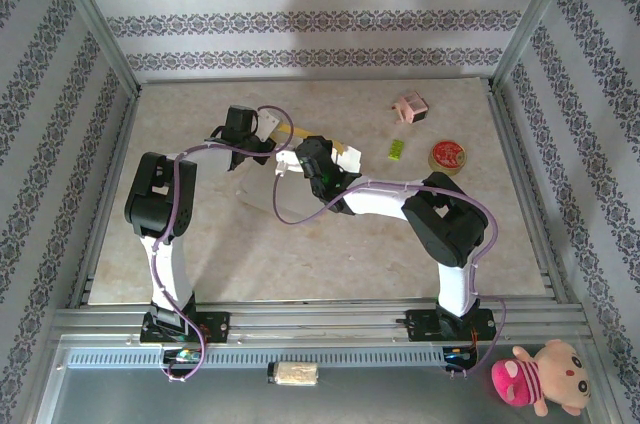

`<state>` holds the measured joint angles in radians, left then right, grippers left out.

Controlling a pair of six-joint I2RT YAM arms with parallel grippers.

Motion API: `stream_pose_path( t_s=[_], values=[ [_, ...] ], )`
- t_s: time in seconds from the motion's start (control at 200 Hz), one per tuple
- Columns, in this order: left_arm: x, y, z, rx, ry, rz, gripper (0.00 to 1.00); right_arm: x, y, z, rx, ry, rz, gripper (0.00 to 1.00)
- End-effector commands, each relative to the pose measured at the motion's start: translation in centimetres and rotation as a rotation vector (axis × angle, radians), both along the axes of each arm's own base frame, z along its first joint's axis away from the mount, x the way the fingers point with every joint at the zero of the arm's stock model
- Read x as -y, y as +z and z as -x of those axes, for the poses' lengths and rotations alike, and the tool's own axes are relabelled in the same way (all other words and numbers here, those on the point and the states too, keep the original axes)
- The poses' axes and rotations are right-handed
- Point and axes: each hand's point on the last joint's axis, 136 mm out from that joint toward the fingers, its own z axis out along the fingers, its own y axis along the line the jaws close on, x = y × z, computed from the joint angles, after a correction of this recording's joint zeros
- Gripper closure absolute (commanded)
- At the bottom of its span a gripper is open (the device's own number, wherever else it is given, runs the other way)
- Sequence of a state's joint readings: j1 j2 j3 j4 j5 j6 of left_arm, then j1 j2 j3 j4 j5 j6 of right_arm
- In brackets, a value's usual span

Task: Fold the paper box

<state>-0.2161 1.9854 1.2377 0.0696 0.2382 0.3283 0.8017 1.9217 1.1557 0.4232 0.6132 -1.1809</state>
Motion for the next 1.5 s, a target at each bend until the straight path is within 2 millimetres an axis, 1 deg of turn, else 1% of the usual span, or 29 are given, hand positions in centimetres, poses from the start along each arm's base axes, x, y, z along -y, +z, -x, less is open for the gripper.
stream_pose_path(
  t_s=[0.0,0.08,0.125,0.205,0.255,0.29,0.31,0.345,0.385,0.405,0.415,0.45,0.47,0.505,0.55,0.645,0.715,0.75,0.825,0.874,0.914,0.959,1.029,1.084,1.104,1.174,1.244,1.364,1.494],
  values=[
    [-0.7,-0.3,0.1,0.014,0.026,-0.041,0.89,-0.4,-1.4,0.6,-0.021,0.002,0.000,0.94],
    [-0.8,-0.4,0.1,0.016,0.034,-0.046,0.87,-0.4,-1.3,0.5,-0.017,0.000,-0.004,0.94],
    [-0.8,-0.5,0.1,0.012,0.031,-0.044,1.00,-0.6,-1.3,0.5,-0.015,0.003,-0.006,0.94],
    [-0.5,-0.4,0.4,0.008,0.012,-0.038,1.00,-0.7,-1.0,0.3,-0.009,0.006,-0.009,0.94],
    [-0.6,0.1,0.6,0.017,0.021,-0.034,1.00,-0.9,-0.8,0.2,-0.005,0.011,-0.008,0.94],
    [-0.7,0.8,0.7,0.032,0.030,-0.026,1.00,-1.0,-0.7,0.1,-0.001,0.017,-0.006,0.94],
    [-0.7,1.2,0.9,0.037,0.034,-0.020,0.94,-1.1,-0.4,-0.1,0.004,0.018,-0.008,0.94],
    [-0.9,2.0,1.2,0.047,0.043,-0.012,0.80,-1.2,-0.3,-0.2,0.006,0.025,-0.004,0.94],
    [-1.0,3.0,1.6,0.057,0.056,0.007,0.58,-1.4,0.1,-0.4,0.014,0.034,-0.003,0.94],
    [-1.0,3.2,1.9,0.059,0.061,0.015,0.49,-1.4,0.2,-0.5,0.016,0.037,0.001,0.94],
    [-1.0,3.7,2.1,0.067,0.063,0.021,0.45,-1.4,0.3,-0.5,0.019,0.039,-0.001,0.94],
    [-1.1,4.8,2.7,0.084,0.072,0.041,0.34,-1.5,0.6,-0.7,0.025,0.047,0.002,0.94],
    [-1.2,5.3,3.1,0.092,0.080,0.055,0.31,-1.7,0.8,-0.9,0.030,0.051,0.001,0.94],
    [-1.4,6.3,3.8,0.108,0.094,0.081,0.27,-1.8,1.1,-1.1,0.036,0.060,0.002,0.94],
    [-1.5,7.3,5.0,0.125,0.109,0.112,0.25,-2.1,1.5,-1.4,0.044,0.070,0.002,0.94],
    [-2.3,10.0,7.6,0.157,0.177,0.197,0.23,-2.8,1.9,-2.1,0.064,0.109,0.024,0.94],
    [-3.2,12.1,9.7,0.182,0.245,0.267,0.23,-3.8,1.8,-2.2,0.077,0.176,0.055,0.95],
    [-4.0,13.4,10.6,0.200,0.301,0.302,0.22,-4.4,1.7,-2.1,0.085,0.226,0.076,0.95],
    [-6.6,15.6,12.4,0.225,0.459,0.364,0.08,-5.9,1.8,-1.8,0.131,0.330,0.108,0.95],
    [-8.3,16.7,13.2,0.219,0.549,0.412,0.03,-6.9,1.9,-1.8,0.163,0.374,0.119,0.94],
    [-9.5,17.0,13.7,0.192,0.608,0.444,0.00,-7.6,1.9,-1.9,0.177,0.394,0.120,0.94],
    [-10.7,16.9,14.0,0.145,0.670,0.476,0.00,-8.1,1.7,-2.0,0.180,0.406,0.117,0.94],
    [-12.4,16.5,14.3,0.049,0.789,0.529,0.00,-8.5,0.7,-1.8,0.170,0.416,0.112,0.94],
    [-12.7,16.0,14.2,-0.029,0.828,0.571,0.00,-8.5,0.4,-1.6,0.171,0.415,0.110,0.94],
    [-12.6,15.8,14.1,-0.055,0.832,0.590,0.00,-8.6,0.3,-1.5,0.173,0.415,0.108,0.93],
    [-12.0,15.3,13.4,-0.131,0.831,0.666,0.00,-8.5,0.6,-1.2,0.180,0.408,0.097,0.79],
    [-11.1,15.1,12.3,-0.187,0.805,0.740,0.00,-8.4,1.1,-0.8,0.178,0.398,0.075,0.74],
    [-10.3,14.7,10.4,-0.238,0.780,0.797,0.00,-8.0,1.8,0.1,0.169,0.389,0.056,0.71],
    [-9.8,14.8,7.8,-0.238,0.749,0.894,0.00,-7.7,1.6,0.8,0.163,0.388,0.060,0.71]
  ],
)
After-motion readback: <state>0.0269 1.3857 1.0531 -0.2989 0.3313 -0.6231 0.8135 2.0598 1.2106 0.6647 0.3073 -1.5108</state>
